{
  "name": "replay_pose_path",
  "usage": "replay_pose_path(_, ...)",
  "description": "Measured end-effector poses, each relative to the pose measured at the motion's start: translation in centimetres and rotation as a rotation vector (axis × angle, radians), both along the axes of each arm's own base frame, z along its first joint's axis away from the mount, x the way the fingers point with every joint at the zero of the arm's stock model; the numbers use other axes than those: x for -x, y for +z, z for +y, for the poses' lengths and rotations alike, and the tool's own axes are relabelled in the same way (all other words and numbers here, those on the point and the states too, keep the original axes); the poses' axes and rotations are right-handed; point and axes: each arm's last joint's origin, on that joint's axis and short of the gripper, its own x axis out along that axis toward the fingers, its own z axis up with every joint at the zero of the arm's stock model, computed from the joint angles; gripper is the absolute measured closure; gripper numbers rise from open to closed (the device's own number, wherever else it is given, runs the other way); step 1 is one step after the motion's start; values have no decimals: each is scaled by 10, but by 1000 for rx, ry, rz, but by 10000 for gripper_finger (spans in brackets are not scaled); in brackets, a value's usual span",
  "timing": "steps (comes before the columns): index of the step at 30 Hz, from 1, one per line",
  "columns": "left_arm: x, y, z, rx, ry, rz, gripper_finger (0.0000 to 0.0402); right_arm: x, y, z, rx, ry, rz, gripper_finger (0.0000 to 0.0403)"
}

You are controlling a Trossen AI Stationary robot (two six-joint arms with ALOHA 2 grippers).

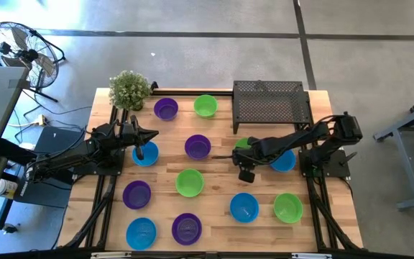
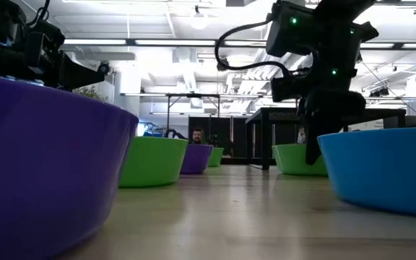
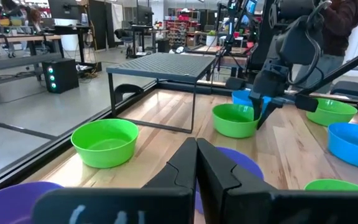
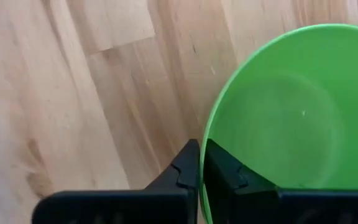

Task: Pick & Place Mini bowls
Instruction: Put the green bowl on the shelf

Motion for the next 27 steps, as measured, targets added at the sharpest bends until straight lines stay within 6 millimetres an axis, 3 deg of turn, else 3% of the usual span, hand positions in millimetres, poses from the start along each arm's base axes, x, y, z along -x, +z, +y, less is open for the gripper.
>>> replay_pose_path(5, 0, 0, 0, 0, 0, 0, 401, 4, 19, 2, -94, 18, -77, 386)
replay_pose_path(17, 0, 0, 0, 0, 0, 1, 401, 25, 97, 4, -234, 61, -467, 397)
replay_pose_path(22, 0, 0, 0, 0, 0, 0, 401, 40, 93, -2, -166, -165, -358, 372)
replay_pose_path(27, 0, 0, 0, 1, -1, 0, 401, 57, 80, -14, -119, -442, -180, 315)
